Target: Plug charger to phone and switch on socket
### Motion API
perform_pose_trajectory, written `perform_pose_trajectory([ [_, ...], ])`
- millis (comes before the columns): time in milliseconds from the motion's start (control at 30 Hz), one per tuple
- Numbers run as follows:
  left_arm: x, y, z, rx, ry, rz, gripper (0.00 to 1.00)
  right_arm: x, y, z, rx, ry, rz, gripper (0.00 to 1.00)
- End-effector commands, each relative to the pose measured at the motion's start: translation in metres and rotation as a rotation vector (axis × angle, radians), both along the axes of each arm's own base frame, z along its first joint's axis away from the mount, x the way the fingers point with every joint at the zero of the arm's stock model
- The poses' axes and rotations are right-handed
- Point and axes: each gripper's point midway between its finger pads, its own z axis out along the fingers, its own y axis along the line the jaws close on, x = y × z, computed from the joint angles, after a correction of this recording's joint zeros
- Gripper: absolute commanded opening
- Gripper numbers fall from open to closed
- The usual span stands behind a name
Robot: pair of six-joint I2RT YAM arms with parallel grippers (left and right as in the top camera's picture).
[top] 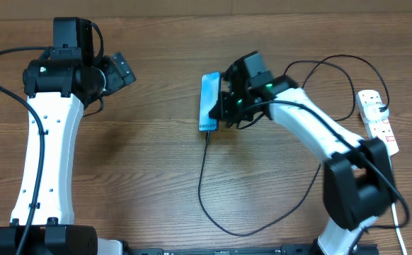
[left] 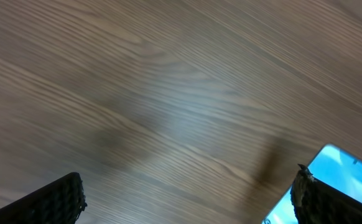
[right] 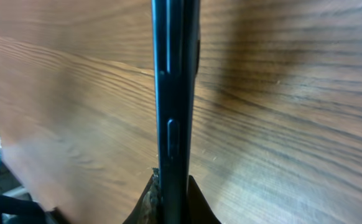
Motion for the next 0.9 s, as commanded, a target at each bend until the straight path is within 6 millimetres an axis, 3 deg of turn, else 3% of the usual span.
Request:
perform_pose_trajectory([
  [0,-0.002,0.020,0.008,0.109,-0.017,0.051,0.99,0.000,0.017,-0.020,-0.016,-0.011,0.035,0.04],
  [167,-0.002,0.020,0.008,0.109,-0.017,0.051,0.99,-0.005,0.041,-0.056,-0.017,0.023,0.054,0.04],
  [300,-0.002,0.020,0.008,0.109,-0.017,0.051,1.00,-0.014,0.061,-0.074,-0.014,0.021,0.097,0.04],
  [567,-0.002,0.020,0.008,0.109,-0.017,0.051,1.00,-0.021,0.094,-0.075,0.027,-0.046,0.160,0.05],
  [867,-0.002,0.020,0.008,0.109,-0.017,0.051,1.00,-0.009,0.089,-0.076,0.016,0.006,0.005,0.06],
])
